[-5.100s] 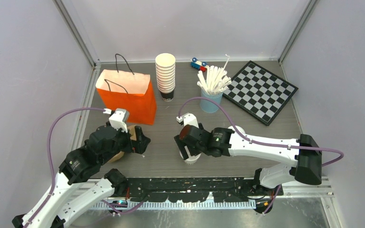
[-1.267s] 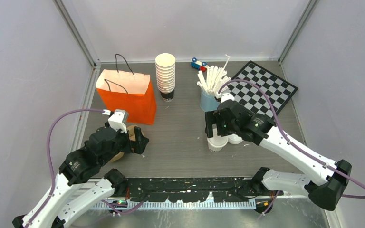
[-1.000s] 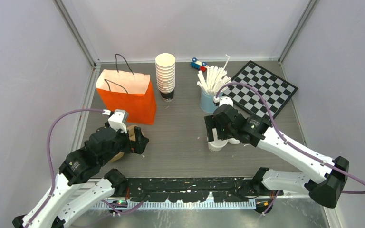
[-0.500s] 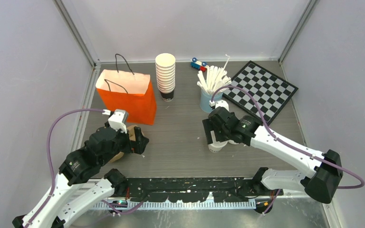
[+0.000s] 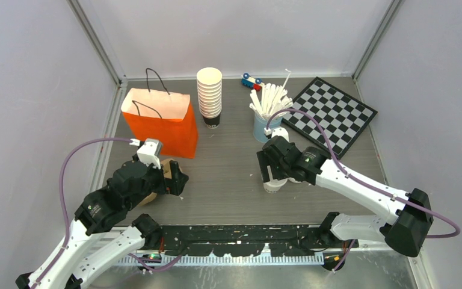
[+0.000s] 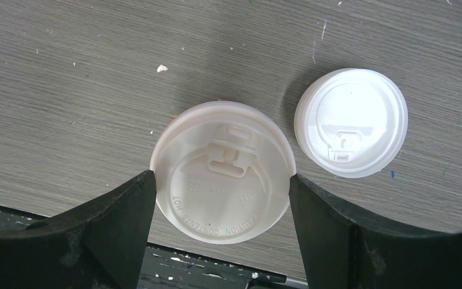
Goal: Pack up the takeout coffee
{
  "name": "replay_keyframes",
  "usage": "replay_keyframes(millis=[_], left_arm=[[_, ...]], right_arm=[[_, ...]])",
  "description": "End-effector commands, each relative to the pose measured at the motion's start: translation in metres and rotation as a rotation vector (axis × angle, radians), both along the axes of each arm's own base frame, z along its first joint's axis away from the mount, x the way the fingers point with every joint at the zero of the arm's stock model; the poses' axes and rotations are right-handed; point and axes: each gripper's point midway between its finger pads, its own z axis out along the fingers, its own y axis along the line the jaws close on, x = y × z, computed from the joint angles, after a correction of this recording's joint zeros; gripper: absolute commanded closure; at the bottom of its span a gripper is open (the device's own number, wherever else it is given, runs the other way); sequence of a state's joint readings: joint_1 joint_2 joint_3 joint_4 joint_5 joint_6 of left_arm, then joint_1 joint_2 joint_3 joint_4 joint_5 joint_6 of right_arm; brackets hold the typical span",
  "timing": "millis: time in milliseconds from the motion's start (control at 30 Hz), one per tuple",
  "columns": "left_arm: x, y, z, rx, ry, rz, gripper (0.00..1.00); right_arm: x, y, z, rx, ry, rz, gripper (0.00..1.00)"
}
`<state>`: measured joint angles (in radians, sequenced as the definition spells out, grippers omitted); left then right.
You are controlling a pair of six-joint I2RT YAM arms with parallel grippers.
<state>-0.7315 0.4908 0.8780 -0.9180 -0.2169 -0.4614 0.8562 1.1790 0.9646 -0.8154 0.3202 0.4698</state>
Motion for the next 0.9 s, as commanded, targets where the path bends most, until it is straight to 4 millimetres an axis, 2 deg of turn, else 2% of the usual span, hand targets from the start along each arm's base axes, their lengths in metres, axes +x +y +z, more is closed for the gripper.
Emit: replay_keyframes(millis=[0, 167, 467, 700, 867], left_arm=[[0.004, 0.001, 0.003, 0.005, -0.023, 0.005, 0.00], [0.004, 0.001, 0.003, 0.005, -0.024, 0.005, 0.00], [0.004, 0.001, 0.002, 0.007, -0.022, 0.005, 0.00], [0.004, 0.001, 0.002, 0.009, -0.023, 0.004, 0.00], [0.004, -0.001, 0.002, 0.010, -0.020, -0.001, 0.00]], right_arm=[[0.010, -0.004, 0.002, -0.035, -0.047, -0.022, 0.19], [0.025, -0.004, 0.003, -0.048, -0.087, -0.040, 0.21], [0.058, 0.002, 0.013, 0.042, -0.145, -0.077, 0.23], [0.048, 0.004, 0.012, 0.076, -0.109, -0.060, 0.24], [0.041, 0.001, 0.017, 0.087, -0.107, -0.049, 0.18]])
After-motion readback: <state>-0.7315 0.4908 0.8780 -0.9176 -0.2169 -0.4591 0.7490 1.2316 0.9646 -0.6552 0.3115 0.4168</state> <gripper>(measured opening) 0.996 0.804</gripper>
